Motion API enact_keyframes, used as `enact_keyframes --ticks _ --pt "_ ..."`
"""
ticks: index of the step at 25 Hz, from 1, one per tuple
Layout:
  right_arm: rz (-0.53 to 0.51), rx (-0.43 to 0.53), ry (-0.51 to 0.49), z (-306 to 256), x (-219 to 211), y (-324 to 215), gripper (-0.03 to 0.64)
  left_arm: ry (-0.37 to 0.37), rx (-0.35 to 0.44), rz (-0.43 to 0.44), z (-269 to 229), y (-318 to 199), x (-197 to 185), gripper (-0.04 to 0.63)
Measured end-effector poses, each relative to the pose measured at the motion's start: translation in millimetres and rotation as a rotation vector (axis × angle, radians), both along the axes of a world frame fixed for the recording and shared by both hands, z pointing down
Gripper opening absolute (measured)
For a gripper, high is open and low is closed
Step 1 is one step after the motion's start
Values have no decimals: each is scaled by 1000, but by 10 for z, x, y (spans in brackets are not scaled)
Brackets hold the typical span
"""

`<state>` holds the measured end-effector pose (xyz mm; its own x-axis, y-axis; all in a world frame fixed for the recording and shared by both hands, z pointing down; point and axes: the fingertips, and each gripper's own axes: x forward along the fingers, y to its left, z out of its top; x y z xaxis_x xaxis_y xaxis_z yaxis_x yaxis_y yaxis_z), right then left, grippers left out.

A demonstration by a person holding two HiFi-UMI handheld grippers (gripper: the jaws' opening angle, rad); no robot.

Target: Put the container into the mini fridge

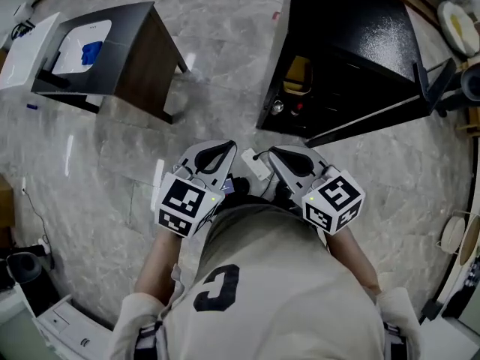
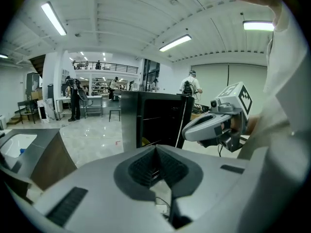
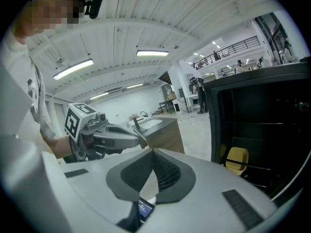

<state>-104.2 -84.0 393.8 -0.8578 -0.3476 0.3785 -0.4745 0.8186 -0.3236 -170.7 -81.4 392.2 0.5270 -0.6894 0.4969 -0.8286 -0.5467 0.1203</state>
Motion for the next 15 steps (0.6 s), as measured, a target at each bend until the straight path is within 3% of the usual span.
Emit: enact_keyframes --ticks 8,15 --pt "181 -15 47 30 115 101 29 39 9 246 38 -69 263 57" --pt "215 -7 48 39 178 86 29 58 0 279 57 -89 395 57"
